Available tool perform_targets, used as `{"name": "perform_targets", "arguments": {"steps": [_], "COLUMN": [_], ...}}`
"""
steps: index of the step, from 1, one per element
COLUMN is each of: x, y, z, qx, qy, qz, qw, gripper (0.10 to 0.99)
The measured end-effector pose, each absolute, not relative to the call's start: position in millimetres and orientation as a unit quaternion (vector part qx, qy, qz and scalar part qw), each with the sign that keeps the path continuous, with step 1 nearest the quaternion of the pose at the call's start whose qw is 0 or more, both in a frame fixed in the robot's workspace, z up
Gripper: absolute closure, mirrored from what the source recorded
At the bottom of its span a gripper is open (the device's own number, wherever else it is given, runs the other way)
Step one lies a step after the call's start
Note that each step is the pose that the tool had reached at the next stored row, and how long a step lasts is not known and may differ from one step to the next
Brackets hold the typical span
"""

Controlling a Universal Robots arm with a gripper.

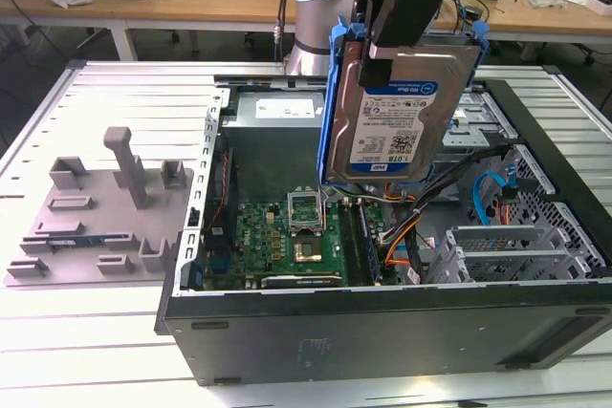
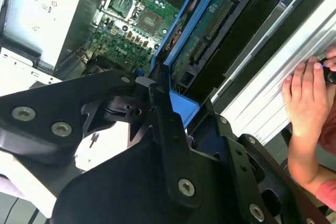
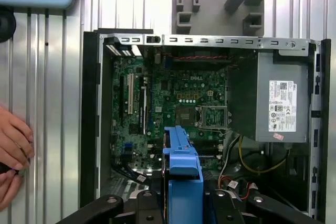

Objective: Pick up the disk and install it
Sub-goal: 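Pick up the disk, then insert the disk into the insertion slot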

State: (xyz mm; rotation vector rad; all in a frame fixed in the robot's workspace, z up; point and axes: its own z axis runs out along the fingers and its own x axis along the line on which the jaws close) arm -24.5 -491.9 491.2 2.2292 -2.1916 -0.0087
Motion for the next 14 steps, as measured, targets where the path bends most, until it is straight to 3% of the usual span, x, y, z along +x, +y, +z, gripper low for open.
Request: {"name": "perform_targets", "arguments": {"steps": [14], "x": [-24.4], "y": [-492.2], "z": [490.7], "qx": [0.712], "qy": [-0.702], "qz": [-0.003], "qw": [0.008], "gripper": [0.722]}}
